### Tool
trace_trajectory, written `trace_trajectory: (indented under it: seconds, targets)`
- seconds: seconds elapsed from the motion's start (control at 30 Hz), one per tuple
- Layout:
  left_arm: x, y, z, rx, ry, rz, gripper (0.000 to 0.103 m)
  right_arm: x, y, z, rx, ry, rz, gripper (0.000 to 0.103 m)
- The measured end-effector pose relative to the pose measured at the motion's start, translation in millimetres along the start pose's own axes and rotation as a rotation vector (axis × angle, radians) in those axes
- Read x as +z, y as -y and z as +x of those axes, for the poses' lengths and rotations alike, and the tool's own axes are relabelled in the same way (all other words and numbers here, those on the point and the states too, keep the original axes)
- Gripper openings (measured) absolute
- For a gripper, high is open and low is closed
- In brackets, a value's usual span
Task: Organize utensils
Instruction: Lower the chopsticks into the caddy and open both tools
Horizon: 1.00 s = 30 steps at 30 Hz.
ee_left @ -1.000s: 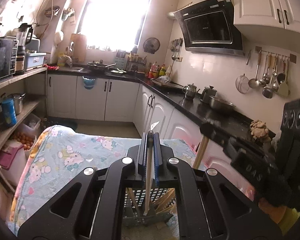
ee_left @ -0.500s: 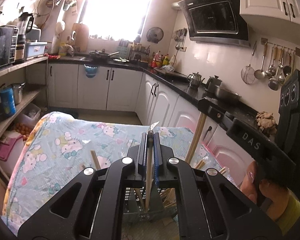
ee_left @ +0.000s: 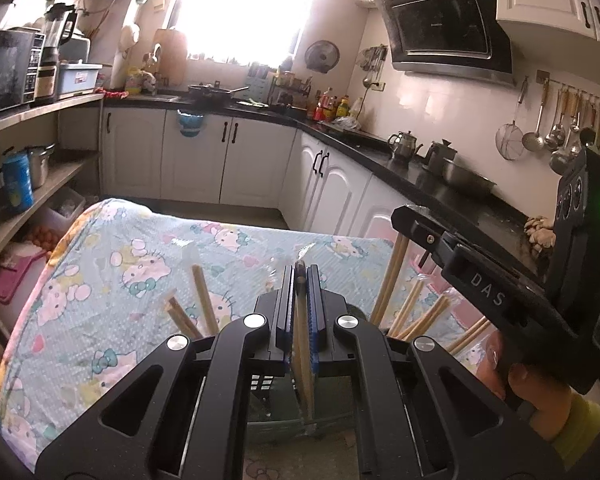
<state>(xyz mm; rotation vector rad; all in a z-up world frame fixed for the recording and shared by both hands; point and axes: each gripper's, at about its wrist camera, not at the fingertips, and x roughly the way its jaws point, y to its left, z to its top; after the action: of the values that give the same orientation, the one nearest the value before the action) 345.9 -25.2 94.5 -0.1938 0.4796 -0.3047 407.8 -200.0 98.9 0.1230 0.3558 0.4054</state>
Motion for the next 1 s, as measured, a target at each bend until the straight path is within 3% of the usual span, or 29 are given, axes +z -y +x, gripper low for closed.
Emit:
trace_trajectory:
  seconds: [0.5,1.0]
  targets:
    - [-9,-3,9,0.015,-0.014,-0.004,0.002,-23,-3,9,0.015,-0.036,-0.033,0.005]
    - [-12,-5,4,0.018,-0.051,-0.012,0.002,-21,1,-2,0.025,-0.125,-0.015,0.006]
